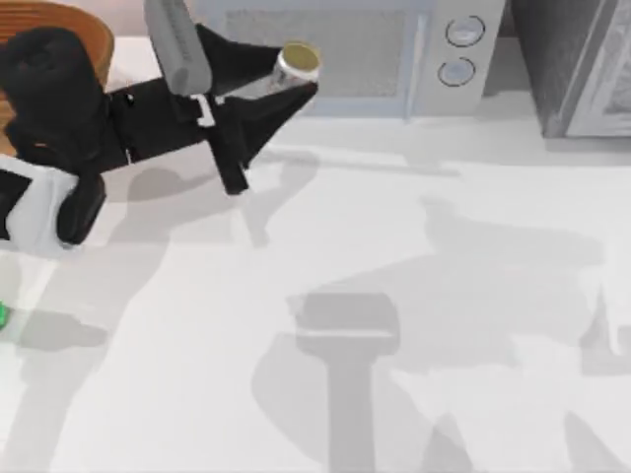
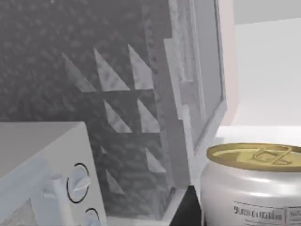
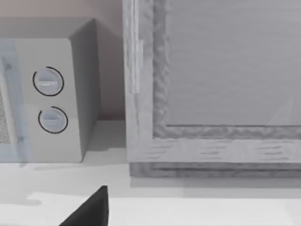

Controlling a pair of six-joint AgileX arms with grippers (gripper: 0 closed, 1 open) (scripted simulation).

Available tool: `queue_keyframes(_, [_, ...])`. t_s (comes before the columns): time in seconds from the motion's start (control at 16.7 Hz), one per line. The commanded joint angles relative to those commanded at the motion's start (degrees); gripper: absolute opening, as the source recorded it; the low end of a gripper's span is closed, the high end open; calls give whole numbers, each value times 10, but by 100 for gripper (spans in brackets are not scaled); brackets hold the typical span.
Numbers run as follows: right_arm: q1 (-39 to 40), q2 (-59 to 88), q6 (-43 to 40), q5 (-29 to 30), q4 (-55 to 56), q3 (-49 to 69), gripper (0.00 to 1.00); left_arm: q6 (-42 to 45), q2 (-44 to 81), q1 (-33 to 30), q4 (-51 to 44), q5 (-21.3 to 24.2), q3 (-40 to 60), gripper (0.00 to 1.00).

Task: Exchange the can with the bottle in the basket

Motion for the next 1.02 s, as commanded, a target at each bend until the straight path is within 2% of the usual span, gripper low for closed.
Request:
queue_keyframes(0.24, [0,0,0,0,0,0,100,-7,185,-23,83,85,63,0])
queue_keyframes(0.48, [0,0,0,0,0,0,100,-14,309,-37,135,140,102,0])
queue_keyframes(0.66, [0,0,0,0,0,0,100,-17,348,-42,151,157,114,0])
queue_keyframes(0.96, [0,0,0,0,0,0,100,-17,349,-42,151,158,114,0])
queue_keyframes(1.02, [0,0,0,0,0,0,100,-17,349,-42,151,158,114,8])
